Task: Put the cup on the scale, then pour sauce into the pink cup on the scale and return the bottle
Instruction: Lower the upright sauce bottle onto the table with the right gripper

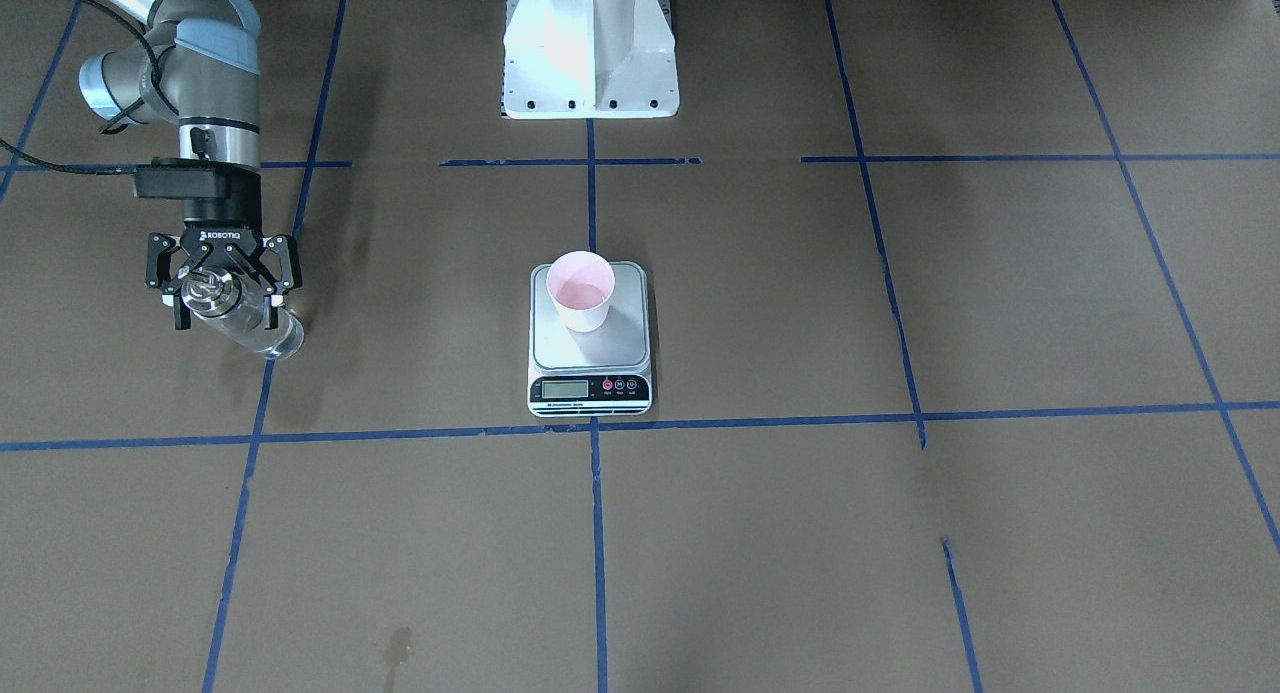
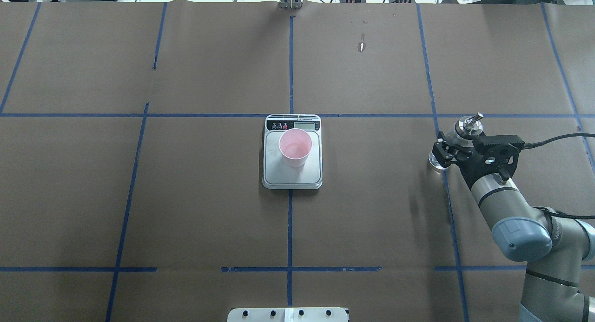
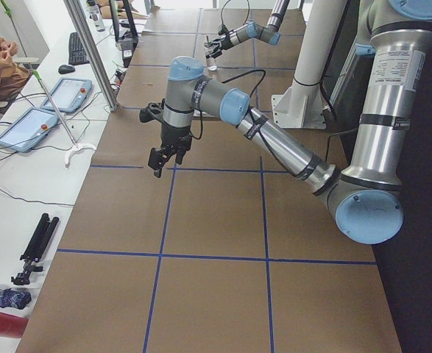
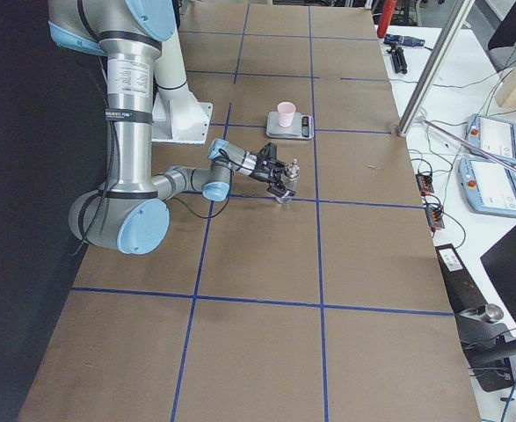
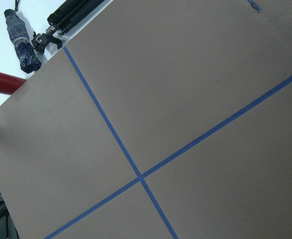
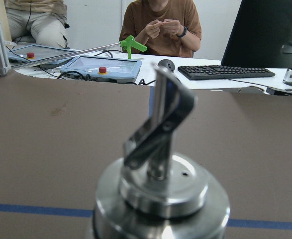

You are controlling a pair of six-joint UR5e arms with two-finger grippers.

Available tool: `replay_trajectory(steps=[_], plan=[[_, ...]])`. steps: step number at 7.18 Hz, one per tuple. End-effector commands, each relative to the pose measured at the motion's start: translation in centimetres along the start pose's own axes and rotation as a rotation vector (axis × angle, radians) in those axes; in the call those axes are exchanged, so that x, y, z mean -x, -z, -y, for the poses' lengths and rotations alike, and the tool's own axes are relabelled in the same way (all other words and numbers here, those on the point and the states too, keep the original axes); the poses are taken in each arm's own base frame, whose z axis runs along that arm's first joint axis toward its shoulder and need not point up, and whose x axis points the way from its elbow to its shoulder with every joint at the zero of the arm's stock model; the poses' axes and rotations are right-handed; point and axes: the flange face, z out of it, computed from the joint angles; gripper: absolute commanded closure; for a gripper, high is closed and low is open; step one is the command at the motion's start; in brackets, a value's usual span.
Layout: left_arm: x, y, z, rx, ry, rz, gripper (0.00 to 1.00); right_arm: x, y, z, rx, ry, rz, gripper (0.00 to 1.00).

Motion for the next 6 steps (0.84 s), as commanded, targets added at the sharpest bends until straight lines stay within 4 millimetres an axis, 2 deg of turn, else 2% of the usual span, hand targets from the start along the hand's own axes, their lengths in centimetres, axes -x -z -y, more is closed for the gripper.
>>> replay_trajectory(steps=[1, 5, 6], plan=[[0.0, 0.1, 0.0, -0.001, -0.001, 0.0, 0.0, 0.6, 0.7, -0.1, 0.006, -0.003, 0.016, 0.0], [0.0, 0.1, 0.0, 0.002, 0.003, 0.0, 0.0, 1.1, 2.0, -1.1, 0.006, 0.006, 0.033, 0.0], [-0.1, 0.4, 0.0, -0.002, 0.001, 0.001, 0.0, 0.4, 2.7, -1.0, 0.011, 0.009, 0.035, 0.0]])
